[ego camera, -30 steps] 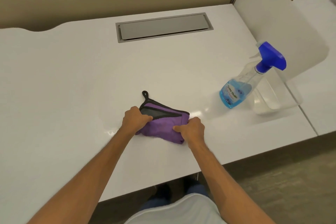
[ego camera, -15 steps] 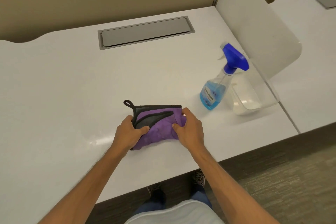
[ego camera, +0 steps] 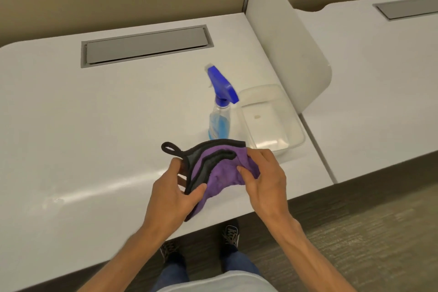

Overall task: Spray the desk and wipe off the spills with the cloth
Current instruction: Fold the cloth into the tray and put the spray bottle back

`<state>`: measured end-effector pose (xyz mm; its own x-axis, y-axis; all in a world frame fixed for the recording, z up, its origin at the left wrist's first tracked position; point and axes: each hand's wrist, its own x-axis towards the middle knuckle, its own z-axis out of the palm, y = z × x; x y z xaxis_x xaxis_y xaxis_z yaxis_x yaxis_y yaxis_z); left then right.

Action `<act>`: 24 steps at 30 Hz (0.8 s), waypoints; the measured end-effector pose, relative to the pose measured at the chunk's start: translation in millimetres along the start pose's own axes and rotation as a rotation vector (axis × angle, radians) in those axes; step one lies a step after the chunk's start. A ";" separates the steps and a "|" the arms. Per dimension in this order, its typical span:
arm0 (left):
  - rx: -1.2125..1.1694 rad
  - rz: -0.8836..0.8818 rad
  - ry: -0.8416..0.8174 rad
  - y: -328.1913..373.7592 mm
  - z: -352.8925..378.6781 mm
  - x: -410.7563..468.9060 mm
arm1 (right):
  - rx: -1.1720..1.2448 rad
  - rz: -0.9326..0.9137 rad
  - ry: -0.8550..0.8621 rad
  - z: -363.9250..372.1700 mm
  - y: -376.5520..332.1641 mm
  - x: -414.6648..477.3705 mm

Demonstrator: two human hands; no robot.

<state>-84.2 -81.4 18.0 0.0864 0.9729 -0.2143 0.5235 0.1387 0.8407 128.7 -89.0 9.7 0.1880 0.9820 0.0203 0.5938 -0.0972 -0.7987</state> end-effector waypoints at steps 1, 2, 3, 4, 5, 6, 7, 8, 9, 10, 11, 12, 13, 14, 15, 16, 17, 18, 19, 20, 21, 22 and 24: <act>-0.003 0.026 0.008 12.7 9.4 -0.8 | -0.002 -0.008 0.018 -12.7 5.3 2.8; -0.007 0.052 0.015 25.4 18.9 -0.6 | -0.012 -0.021 0.036 -25.3 10.3 6.6; -0.006 0.077 0.022 37.8 28.1 0.7 | -0.030 -0.037 0.053 -37.5 14.4 11.4; -0.004 0.097 0.029 50.0 37.8 3.2 | -0.054 -0.054 0.069 -49.6 17.9 17.3; -0.006 0.110 0.038 62.1 47.9 7.1 | -0.082 -0.071 0.083 -61.3 20.6 24.4; -0.016 0.117 0.052 73.1 57.9 12.3 | -0.114 -0.088 0.094 -72.2 22.6 32.5; -0.033 0.121 0.072 82.8 68.1 19.4 | -0.151 -0.105 0.101 -82.2 24.0 42.1; -0.052 0.125 0.093 91.9 78.4 27.7 | -0.192 -0.120 0.104 -91.1 24.9 52.5; -0.062 0.131 0.110 100.7 88.5 37.1 | -0.234 -0.135 0.101 -98.9 25.4 63.3; -0.063 0.141 0.119 108.3 97.3 47.2 | -0.271 -0.148 0.098 -105.1 25.8 74.3; -0.060 0.150 0.123 113.9 104.5 57.9 | -0.302 -0.154 0.093 -109.4 26.0 85.2; -0.050 0.153 0.118 118.0 110.8 69.4 | -0.332 -0.151 0.083 -112.6 27.0 95.8; -0.024 0.148 0.099 120.8 116.4 81.2 | -0.363 -0.141 0.067 -115.1 29.2 105.8; 0.016 0.138 0.073 121.8 121.0 92.3 | -0.393 -0.127 0.047 -116.0 32.1 114.7; 0.057 0.122 0.048 121.8 125.0 102.2 | -0.418 -0.114 0.024 -116.1 35.8 122.6; 0.090 0.101 0.026 120.6 129.0 111.2 | -0.438 -0.099 0.001 -115.6 39.8 129.5; 0.114 0.082 0.008 118.4 132.7 118.8 | -0.457 -0.081 -0.024 -114.3 44.0 135.4; 0.134 0.066 -0.005 115.9 136.4 124.7 | -0.477 -0.064 -0.050 -112.3 48.1 140.4; 0.153 0.055 -0.015 113.5 139.9 129.2 | -0.501 -0.049 -0.075 -109.9 52.2 144.6; 0.169 0.044 -0.020 110.8 142.8 132.6 | -0.526 -0.037 -0.094 -107.2 55.9 148.1; 0.185 0.031 -0.021 108.4 145.5 135.4 | -0.550 -0.028 -0.103 -104.6 59.3 150.9; 0.204 0.013 -0.018 106.3 147.7 138.2 | -0.573 -0.020 -0.106 -102.2 62.1 153.4; 0.252 -0.022 -0.015 102.9 151.2 144.0 | -0.635 -0.018 -0.106 -98.2 67.2 157.8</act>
<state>110.3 45.0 -1.5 0.0844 0.9671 -0.2402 0.7202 0.1073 0.6854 275.1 43.5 18.2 0.1146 0.9919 -0.0548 0.9497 -0.1256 -0.2870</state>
